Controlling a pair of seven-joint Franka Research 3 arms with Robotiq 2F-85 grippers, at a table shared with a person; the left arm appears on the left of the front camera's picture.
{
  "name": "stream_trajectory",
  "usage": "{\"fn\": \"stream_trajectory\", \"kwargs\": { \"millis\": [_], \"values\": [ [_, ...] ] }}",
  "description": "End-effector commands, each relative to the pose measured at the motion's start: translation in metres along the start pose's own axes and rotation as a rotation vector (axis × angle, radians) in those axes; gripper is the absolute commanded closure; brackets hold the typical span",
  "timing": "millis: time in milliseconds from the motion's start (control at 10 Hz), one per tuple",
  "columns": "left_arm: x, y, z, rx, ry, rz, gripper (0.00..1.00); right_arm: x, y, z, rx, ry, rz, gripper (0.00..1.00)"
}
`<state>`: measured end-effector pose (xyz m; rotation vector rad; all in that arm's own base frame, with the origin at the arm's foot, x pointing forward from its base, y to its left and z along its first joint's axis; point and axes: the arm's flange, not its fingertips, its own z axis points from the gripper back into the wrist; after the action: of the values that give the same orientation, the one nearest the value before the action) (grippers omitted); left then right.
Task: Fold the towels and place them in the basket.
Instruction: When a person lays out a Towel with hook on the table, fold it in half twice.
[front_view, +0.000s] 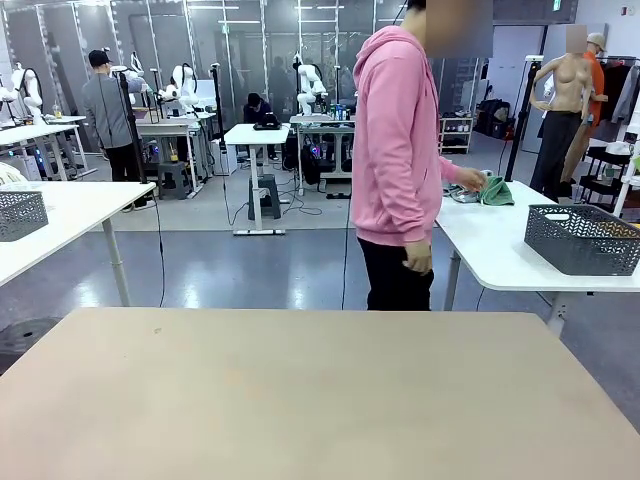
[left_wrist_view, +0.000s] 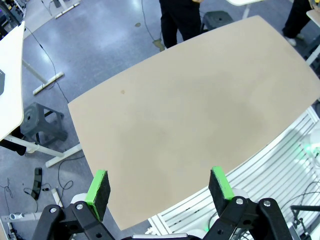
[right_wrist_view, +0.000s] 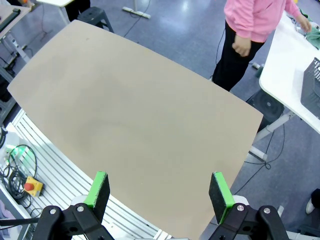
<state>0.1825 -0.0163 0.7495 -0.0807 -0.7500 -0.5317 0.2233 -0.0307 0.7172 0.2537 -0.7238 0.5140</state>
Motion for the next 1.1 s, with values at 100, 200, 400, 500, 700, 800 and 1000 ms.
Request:
{"fn": "stream_trajectory", "kwargs": {
  "millis": [100,200,400,500,700,800,1000],
  "values": [
    [0.0018,0.0003,0.0000,-0.001,0.004,-0.011,0.00,0.0000,0.0005,0.0005,0.008,0.001,0.005,0.00],
    [0.0018,0.0003,0.0000,-0.001,0.004,-0.011,0.00,0.0000,0.0005,0.0005,0.008,0.001,0.005,0.00],
    [0.0018,0.0003,0.0000,-0.001,0.004,-0.011,0.00,0.0000,0.0005,0.0005,0.008,0.001,0.005,0.00],
    [0.0018,0.0003,0.0000,-0.001,0.004,-0.011,0.00,0.0000,0.0005,0.0005,0.008,0.001,0.005,0.00],
    [0.0018,0.0003,0.0000,-0.001,0.004,-0.011,0.00,0.0000,0.0005,0.0005,0.008,0.001,0.005,0.00],
    [0.0018,0.0003,0.0000,-0.001,0.004,-0.011,0.00,0.0000,0.0005,0.0005,0.008,0.001,0.005,0.00],
    [0.0018,0.0003,0.0000,-0.001,0.004,-0.011,0.00,0.0000,0.0005,0.0005,0.008,0.001,0.005,0.00]
  ]
}}
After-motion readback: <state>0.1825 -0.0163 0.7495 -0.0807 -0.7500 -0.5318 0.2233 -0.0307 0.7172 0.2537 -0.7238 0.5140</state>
